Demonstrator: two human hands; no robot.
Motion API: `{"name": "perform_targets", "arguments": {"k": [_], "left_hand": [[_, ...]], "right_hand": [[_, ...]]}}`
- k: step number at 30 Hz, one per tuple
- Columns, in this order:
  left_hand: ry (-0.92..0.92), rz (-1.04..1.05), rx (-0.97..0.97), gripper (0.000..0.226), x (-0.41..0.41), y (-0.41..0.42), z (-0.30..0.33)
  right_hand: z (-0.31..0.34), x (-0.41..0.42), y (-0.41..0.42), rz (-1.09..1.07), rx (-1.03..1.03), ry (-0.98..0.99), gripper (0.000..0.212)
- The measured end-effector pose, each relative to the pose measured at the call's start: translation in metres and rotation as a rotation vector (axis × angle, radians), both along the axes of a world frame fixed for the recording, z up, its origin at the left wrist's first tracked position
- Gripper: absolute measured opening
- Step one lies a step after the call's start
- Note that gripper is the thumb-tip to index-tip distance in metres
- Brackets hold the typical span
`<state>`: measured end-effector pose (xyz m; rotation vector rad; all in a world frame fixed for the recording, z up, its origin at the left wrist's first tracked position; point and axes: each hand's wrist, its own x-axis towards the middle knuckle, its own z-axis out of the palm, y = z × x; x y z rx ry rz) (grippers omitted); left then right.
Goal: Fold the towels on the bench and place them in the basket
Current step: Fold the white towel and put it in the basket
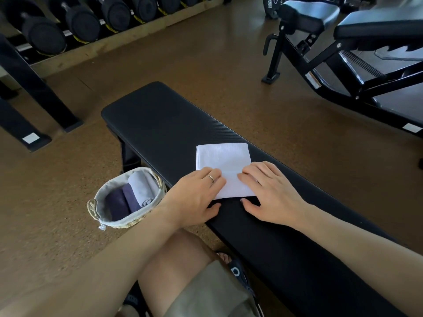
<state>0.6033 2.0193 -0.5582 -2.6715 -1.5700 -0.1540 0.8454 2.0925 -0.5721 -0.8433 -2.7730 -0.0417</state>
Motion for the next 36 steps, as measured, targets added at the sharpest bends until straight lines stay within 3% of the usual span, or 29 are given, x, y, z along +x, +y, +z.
{"name": "perform_targets", "arguments": {"k": [6, 15, 18, 22, 28, 33, 36], "left_hand": [[0.059, 0.038, 0.02, 0.035, 0.002, 0.01, 0.006], [-0.476, 0.382, -0.341, 0.031, -0.024, 0.043, 0.021], [-0.614, 0.433, -0.372, 0.028, -0.031, 0.051, 0.014], [-0.697, 0.507, -0.387, 0.021, -0.035, 0.06, 0.006], [-0.705, 0.583, -0.342, 0.015, -0.036, 0.072, -0.002], [-0.558, 0.628, -0.278, 0.011, -0.027, 0.078, 0.005], [-0.464, 0.691, -0.315, 0.013, -0.03, 0.083, 0.008]], "right_hand": [[0.006, -0.002, 0.016, 0.023, -0.028, 0.109, 0.043], [0.015, -0.019, 0.051, -0.194, -0.396, 0.233, 0.028], [0.017, -0.027, 0.06, -0.259, -0.54, 0.279, 0.019], [0.016, -0.038, 0.072, -0.386, -0.735, 0.294, 0.024], [0.01, -0.049, 0.078, -0.491, -0.806, 0.399, 0.015], [0.011, -0.055, 0.074, -0.42, -0.527, 0.338, 0.015], [0.014, -0.059, 0.078, -0.366, -0.492, 0.285, 0.013]]}}
